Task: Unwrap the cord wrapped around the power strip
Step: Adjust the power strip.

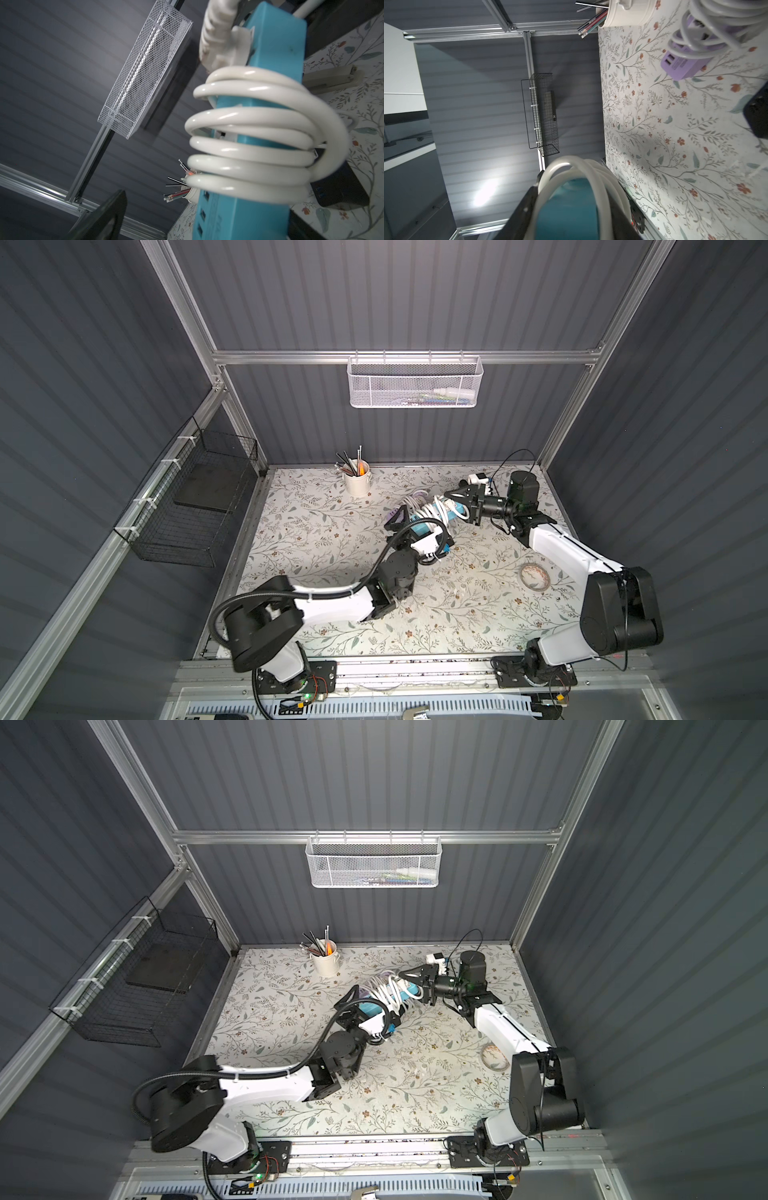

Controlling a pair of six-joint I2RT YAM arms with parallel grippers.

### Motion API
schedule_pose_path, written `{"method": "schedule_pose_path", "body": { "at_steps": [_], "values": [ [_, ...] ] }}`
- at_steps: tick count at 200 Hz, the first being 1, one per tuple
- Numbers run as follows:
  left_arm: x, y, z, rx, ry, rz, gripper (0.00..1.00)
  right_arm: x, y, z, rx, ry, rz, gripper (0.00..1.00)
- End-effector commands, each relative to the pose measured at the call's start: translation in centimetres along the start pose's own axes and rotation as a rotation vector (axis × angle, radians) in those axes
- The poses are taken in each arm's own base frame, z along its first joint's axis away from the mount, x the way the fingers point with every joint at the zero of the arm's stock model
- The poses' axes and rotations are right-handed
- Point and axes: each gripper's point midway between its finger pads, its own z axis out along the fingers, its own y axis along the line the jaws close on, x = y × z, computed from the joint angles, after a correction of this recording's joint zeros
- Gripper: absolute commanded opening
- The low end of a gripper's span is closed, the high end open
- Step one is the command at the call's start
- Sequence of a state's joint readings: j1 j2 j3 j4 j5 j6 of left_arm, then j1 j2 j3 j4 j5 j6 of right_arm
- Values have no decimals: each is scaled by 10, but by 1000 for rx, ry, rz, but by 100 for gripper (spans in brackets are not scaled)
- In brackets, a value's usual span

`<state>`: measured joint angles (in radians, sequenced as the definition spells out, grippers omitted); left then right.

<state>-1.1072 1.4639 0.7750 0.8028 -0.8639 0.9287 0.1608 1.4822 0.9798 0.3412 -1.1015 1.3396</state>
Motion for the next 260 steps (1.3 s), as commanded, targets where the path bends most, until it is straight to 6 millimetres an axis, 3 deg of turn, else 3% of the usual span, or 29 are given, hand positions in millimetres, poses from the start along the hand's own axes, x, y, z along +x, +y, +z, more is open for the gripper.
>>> {"method": "schedule_pose_path", "body": {
  "at_steps": [1,25,84,113,140,194,222,260],
  "values": [
    [-18,37,-6,74,-26,-310,100,-19,21,-10,-40,-93,-145,41],
    [-17,51,-9,149,-13,-424,100,-26,28,-14,-39,-134,-200,42],
    [-6,58,-16,365,29,-727,100,-38,51,-25,-56,-208,-324,42],
    [7,68,-9,475,49,-918,100,-39,64,-31,-90,-220,-354,42],
    [9,62,1,601,80,-1012,100,-33,83,-35,-138,-215,-401,42],
    [-5,61,16,894,-21,-1256,100,-20,119,-43,-228,-199,-511,42],
    [-9,58,18,991,-66,-1330,100,-20,128,-44,-288,-192,-515,42],
    [-20,67,16,1048,-183,-1435,100,-18,135,-41,-356,-168,-523,42]
  ]
}}
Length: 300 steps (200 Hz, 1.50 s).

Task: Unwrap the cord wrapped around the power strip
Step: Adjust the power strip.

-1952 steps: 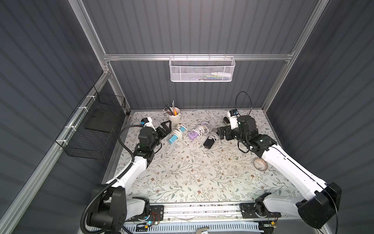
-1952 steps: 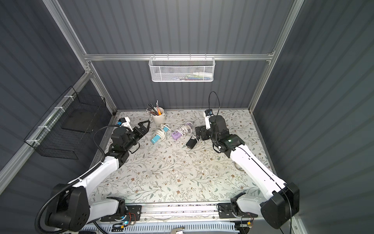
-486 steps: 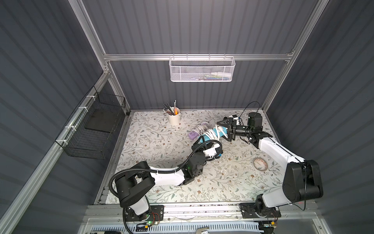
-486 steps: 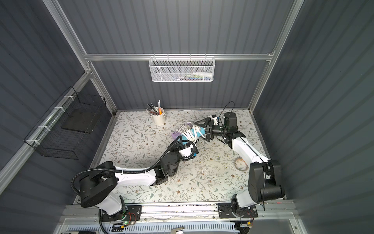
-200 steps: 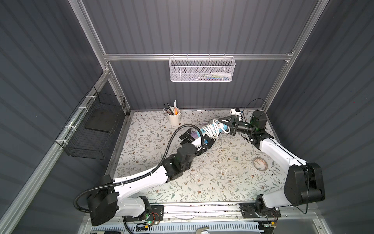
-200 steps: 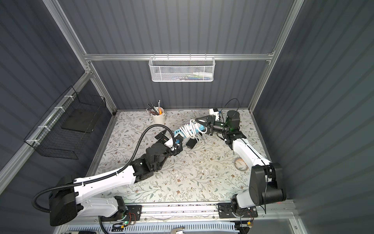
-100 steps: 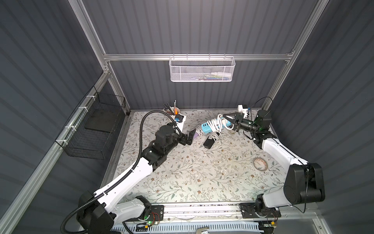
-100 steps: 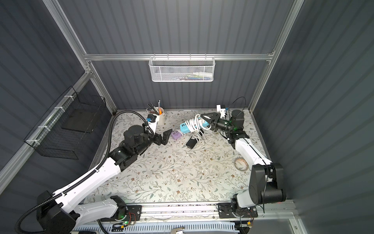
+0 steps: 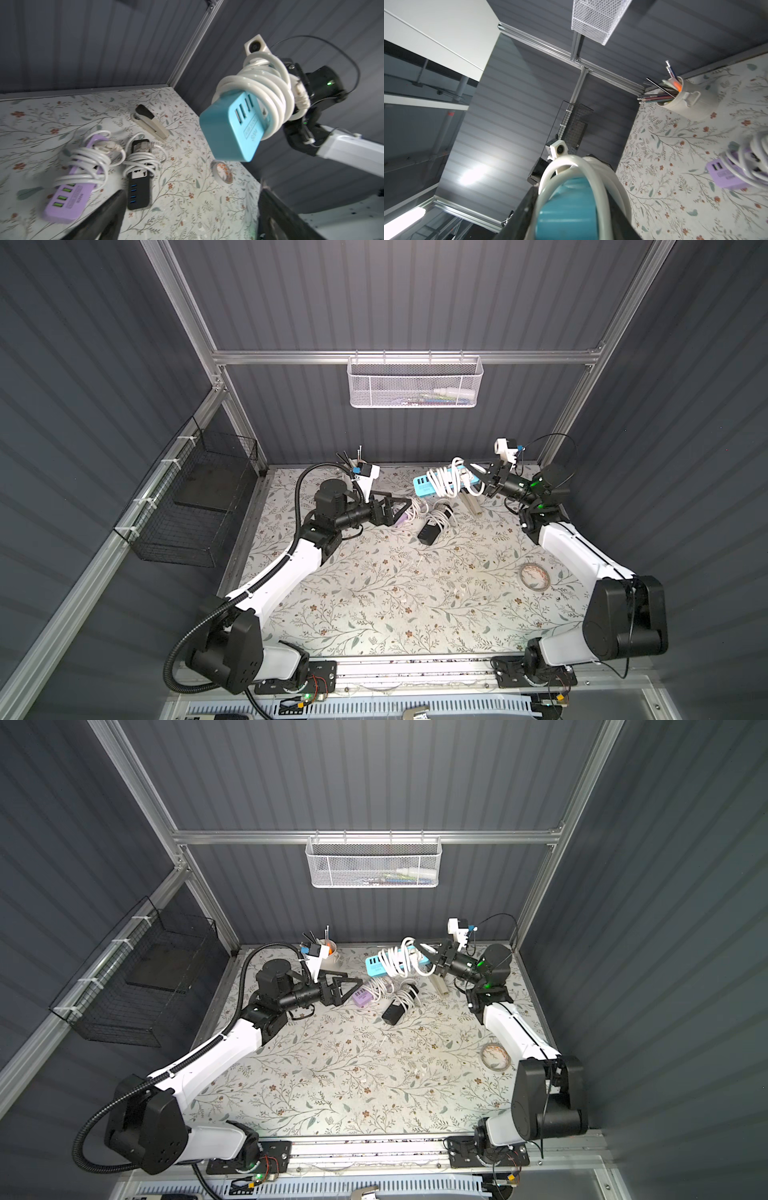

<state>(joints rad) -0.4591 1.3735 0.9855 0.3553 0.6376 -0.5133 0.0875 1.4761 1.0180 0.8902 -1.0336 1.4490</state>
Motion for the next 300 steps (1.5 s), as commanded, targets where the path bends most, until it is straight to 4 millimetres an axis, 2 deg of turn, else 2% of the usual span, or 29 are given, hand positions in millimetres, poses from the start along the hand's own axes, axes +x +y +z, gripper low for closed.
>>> {"method": "schedule_pose_path", "body": {
  "at_steps": [1,63,109,170,206,226,256,271,300],
  "values": [
    [-14,-27,-2,173,-56,-38,100,-3,38,3,-114,8,-98,42],
    [-19,-30,3,244,-97,-84,99,8,37,9,-80,30,-130,43],
    [-23,-29,7,312,-142,-127,88,14,42,19,-101,45,-133,43],
    [-23,-25,12,331,-158,-142,81,17,51,27,-118,61,-141,43],
    [-25,-25,12,346,-174,-153,80,21,49,33,-117,73,-139,43],
    [-26,-26,12,353,-175,-152,75,23,47,36,-115,75,-135,43],
    [-25,-27,12,362,-175,-158,73,24,49,38,-122,80,-138,43],
    [-25,-27,12,365,-176,-157,64,25,48,39,-121,82,-136,43],
    [-25,-29,12,377,-169,-158,32,24,46,40,-120,82,-138,43]
  ]
}}
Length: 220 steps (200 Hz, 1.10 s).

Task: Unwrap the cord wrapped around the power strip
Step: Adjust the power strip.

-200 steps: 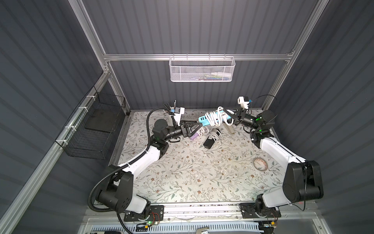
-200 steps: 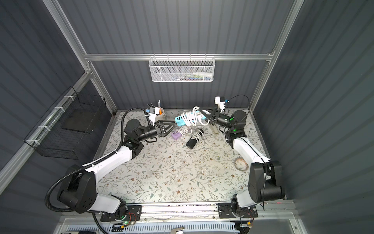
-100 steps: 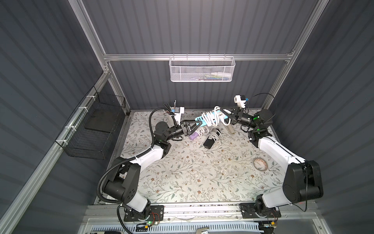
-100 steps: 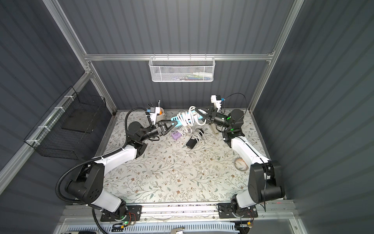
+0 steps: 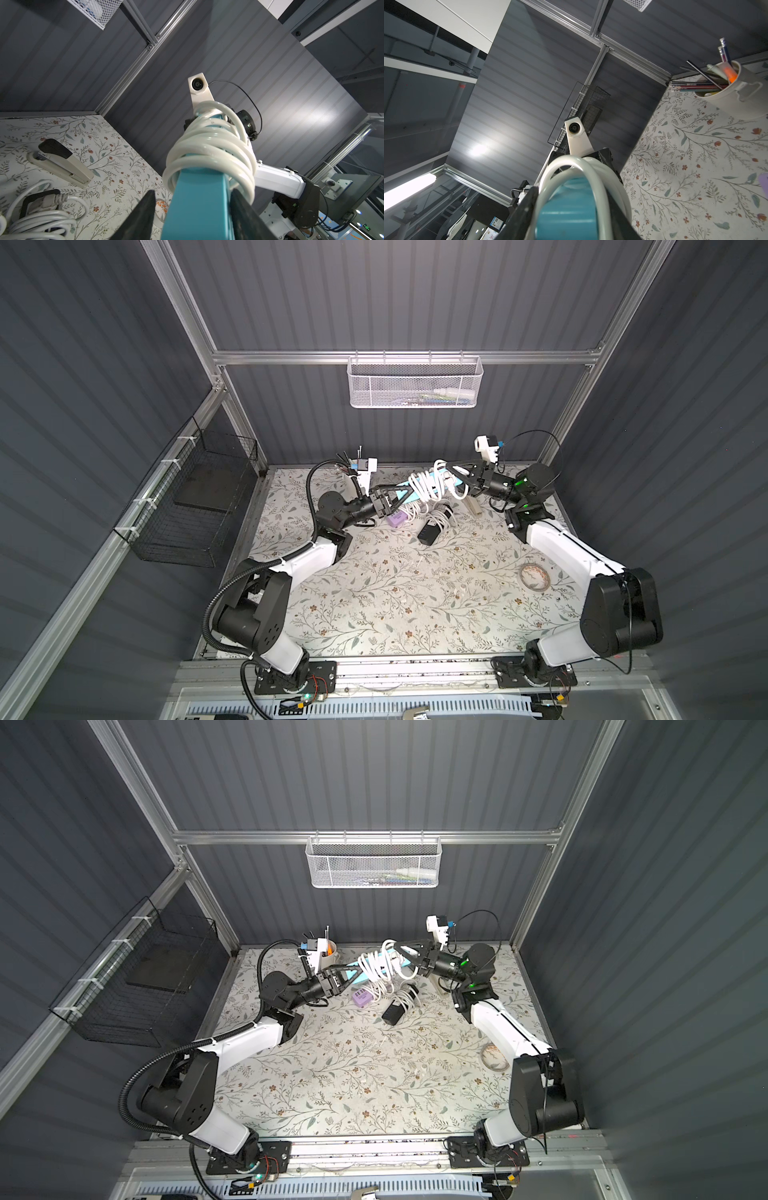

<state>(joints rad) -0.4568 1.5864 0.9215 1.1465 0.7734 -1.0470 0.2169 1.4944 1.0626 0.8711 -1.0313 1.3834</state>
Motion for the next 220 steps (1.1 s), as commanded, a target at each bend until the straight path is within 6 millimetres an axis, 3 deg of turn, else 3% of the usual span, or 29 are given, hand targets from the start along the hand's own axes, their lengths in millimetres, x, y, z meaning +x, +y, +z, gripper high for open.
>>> {"method": "schedule_pose_path", "body": {
  "at_steps": [1,14,24,49,90,130,165,198,203,220],
  "values": [
    [2,-2,0,23,10,12,32,-12,29,4,-55,-28,-93,43],
    [4,0,1,23,16,8,17,-12,29,4,-57,-27,-95,43],
    [4,-1,1,26,14,8,1,-13,28,4,-55,-25,-93,43],
    [5,0,0,25,16,11,0,-12,27,5,-49,-24,-96,49],
    [4,-3,3,4,57,63,0,-14,22,-4,18,-36,-127,98],
    [3,2,2,-100,118,141,0,-25,15,-37,166,-96,-195,99],
    [-9,6,3,-205,147,234,0,-19,2,-66,479,-112,-359,99],
    [-25,7,12,-259,197,281,0,-16,3,-97,694,-149,-510,99],
    [-27,7,14,-263,206,285,0,-13,16,-101,702,-157,-544,99],
    [-33,5,18,-265,235,304,0,-5,18,-107,758,-136,-591,99]
  ]
}}
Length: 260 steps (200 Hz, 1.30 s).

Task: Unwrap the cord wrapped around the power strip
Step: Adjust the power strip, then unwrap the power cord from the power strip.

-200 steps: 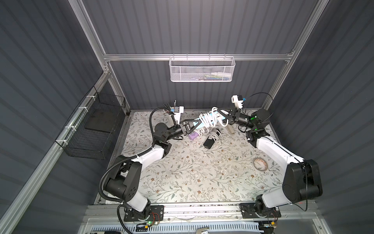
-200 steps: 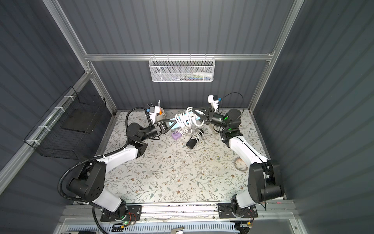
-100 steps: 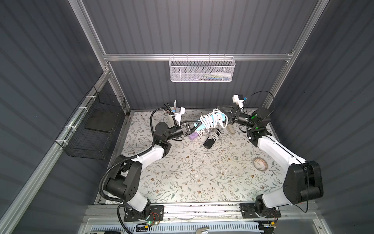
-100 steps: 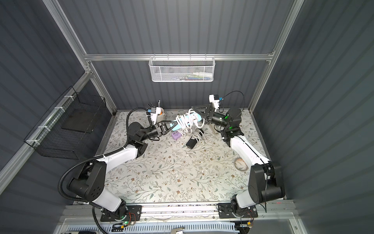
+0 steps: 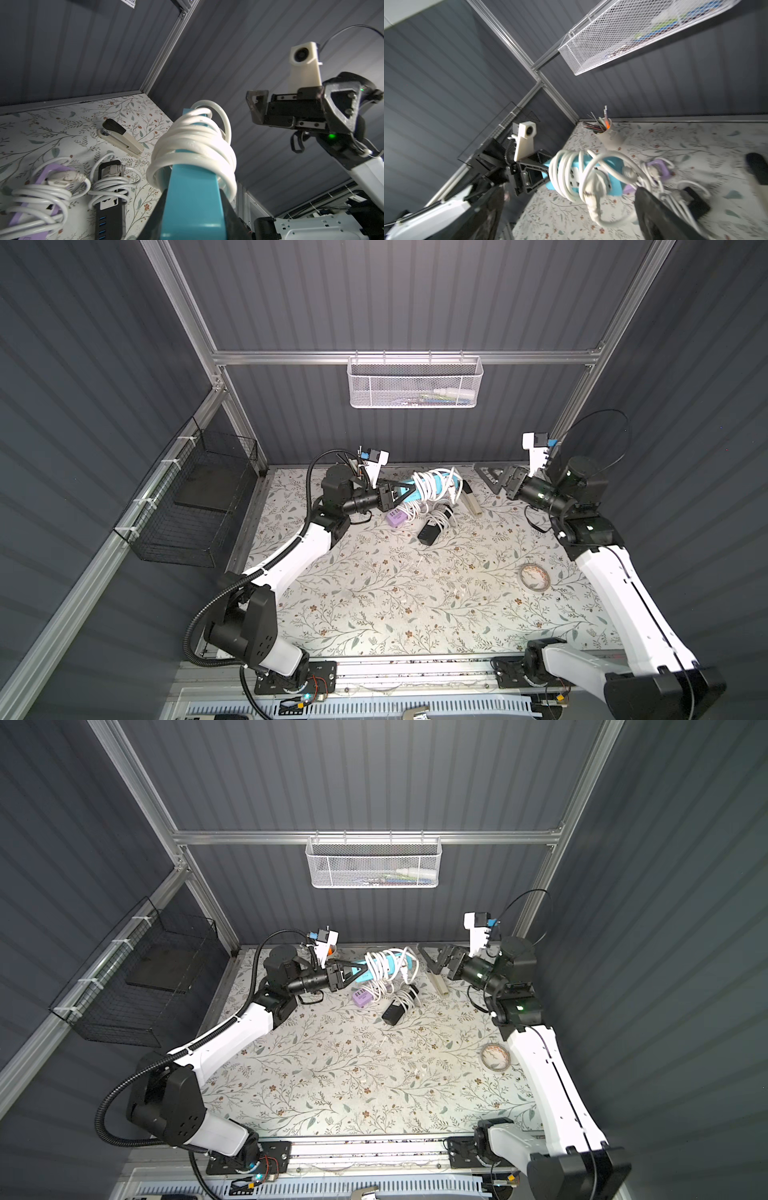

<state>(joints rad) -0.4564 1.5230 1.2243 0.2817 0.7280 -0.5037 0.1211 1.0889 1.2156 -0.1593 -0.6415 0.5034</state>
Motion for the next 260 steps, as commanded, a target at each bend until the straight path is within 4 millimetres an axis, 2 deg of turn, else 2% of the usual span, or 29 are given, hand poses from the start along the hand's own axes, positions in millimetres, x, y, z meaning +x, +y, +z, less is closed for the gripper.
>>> {"method": "schedule_pose_path", "body": {
  "at_steps": [1,27,35,64,90,107,116,120,136,176,260],
  "values": [
    [-27,-13,-2,-4,3,127,0,21,-22,-13,180,78,-126,99],
    [-32,-15,-3,0,-16,142,0,45,-14,-15,231,155,-210,99],
    [-33,-15,-4,-2,-25,144,0,51,-17,-14,289,168,-255,96],
    [-28,-11,-6,-16,-23,128,0,71,-17,-7,340,215,-335,76],
    [-28,-16,-11,-17,-27,130,0,71,-13,3,347,211,-364,54],
    [-28,-16,-12,-26,-27,131,0,72,-13,14,349,229,-379,48],
    [-28,-17,-13,-25,-29,128,0,70,-9,17,344,227,-386,48],
    [-29,-18,-13,-23,-31,126,0,77,-14,26,348,254,-382,48],
    [-29,-19,-12,-10,-28,117,0,79,-13,37,340,263,-385,49],
    [-30,-24,-14,3,-30,117,0,78,-12,54,325,264,-378,49],
    [-31,-28,-13,31,-33,101,0,78,-11,71,296,267,-356,48]
  ]
}}
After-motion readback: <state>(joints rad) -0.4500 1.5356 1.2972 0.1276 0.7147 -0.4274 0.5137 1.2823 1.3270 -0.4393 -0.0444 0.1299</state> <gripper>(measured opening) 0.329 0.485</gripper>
